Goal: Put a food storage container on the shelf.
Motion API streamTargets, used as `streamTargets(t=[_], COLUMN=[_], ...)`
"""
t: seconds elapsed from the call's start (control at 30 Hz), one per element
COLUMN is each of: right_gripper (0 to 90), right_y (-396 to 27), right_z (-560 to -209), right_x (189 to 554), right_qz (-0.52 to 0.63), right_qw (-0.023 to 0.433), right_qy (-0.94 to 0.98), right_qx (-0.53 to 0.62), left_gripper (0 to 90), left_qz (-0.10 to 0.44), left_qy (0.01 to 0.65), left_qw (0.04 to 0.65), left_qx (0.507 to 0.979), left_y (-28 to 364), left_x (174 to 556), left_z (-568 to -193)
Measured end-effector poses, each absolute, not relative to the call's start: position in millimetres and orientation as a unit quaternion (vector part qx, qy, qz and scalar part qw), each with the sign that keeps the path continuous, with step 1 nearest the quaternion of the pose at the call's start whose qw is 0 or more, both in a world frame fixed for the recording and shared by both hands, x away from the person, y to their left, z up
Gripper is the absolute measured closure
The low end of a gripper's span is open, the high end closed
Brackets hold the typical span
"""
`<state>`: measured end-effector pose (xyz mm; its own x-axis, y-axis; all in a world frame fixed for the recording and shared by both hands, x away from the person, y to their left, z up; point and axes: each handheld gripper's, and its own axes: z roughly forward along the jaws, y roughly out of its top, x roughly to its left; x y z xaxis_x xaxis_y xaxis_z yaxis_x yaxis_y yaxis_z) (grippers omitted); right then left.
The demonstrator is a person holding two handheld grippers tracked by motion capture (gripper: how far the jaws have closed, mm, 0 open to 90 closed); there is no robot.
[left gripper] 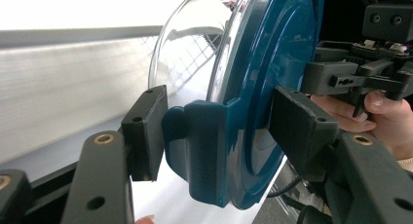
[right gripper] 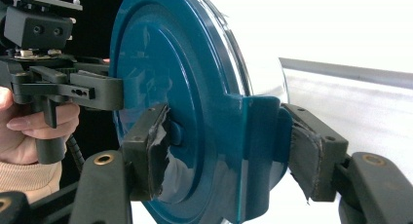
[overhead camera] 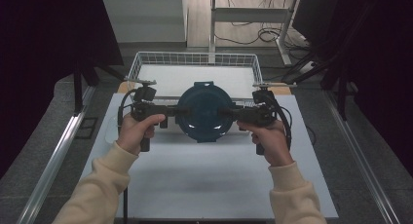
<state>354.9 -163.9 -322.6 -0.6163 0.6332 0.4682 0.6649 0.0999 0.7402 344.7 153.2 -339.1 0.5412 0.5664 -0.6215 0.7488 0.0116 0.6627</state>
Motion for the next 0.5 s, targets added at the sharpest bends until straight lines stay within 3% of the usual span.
streamTargets(t=[0.5], right_gripper=[37.6], right_y=[-156.8], right_z=[-295.1], right_x=[377.9], right_qz=[-0.500], right_qw=[0.010], right_qy=[-0.752], right_qx=[-0.429], left_gripper=[40.9], left_qz=[-0.090], left_qy=[0.463], left_qw=[0.532], left_qx=[0.703], left_y=[160.8], left_x=[368.9], left_z=[-314.6])
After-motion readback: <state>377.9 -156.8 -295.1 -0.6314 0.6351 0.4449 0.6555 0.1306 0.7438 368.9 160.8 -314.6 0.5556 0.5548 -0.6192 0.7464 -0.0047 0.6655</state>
